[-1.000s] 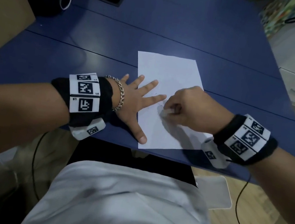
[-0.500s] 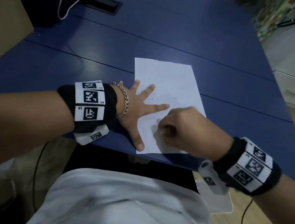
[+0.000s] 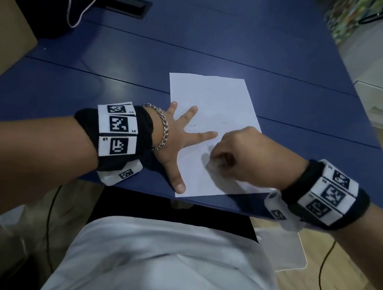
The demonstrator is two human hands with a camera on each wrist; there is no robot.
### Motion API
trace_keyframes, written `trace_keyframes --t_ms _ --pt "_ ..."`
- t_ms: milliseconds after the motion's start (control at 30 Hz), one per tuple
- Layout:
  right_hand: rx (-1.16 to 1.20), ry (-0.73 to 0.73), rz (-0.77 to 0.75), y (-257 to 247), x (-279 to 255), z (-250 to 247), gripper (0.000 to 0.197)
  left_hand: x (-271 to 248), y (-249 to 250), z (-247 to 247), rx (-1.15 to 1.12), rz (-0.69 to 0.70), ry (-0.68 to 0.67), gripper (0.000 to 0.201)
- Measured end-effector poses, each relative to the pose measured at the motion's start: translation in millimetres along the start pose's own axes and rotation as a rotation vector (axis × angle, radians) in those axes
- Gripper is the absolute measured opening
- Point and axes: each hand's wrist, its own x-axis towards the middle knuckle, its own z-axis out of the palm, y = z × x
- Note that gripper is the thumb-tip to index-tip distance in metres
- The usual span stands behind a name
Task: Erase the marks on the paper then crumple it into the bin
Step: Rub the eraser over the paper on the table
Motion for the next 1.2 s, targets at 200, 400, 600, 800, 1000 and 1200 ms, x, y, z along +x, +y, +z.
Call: trace_keyframes --t_ms 200,400,600,800,1000,1200 --pt "0.074 0.107 0.077 12.5 6.4 7.0 0.009 0.4 -0.7 0.6 0.017 0.005 -0.012 0.155" --pt "0.132 0.102 0.103 16.6 5.4 3.7 0.009 5.2 -9.5 5.6 -0.007 0.122 0.093 0.138" --pt "0.111 0.125 0.1 -12.5 2.0 17.1 0.017 11.6 -7.1 12.9 -0.064 0.127 0.113 0.152" --pt "0.104 0.138 0.056 -6.7 23.1 5.4 0.01 13.0 -7.6 14.4 -0.05 0.122 0.128 0.16" --pt "0.065 0.013 -0.092 -23.4 12.1 8.7 0.013 13.5 -8.7 12.6 -0.068 0.122 0.125 0.158" --pt "0.087 0.04 0.006 5.1 1.7 -1.0 0.011 13.8 -5.4 13.3 -0.032 0.139 0.122 0.142"
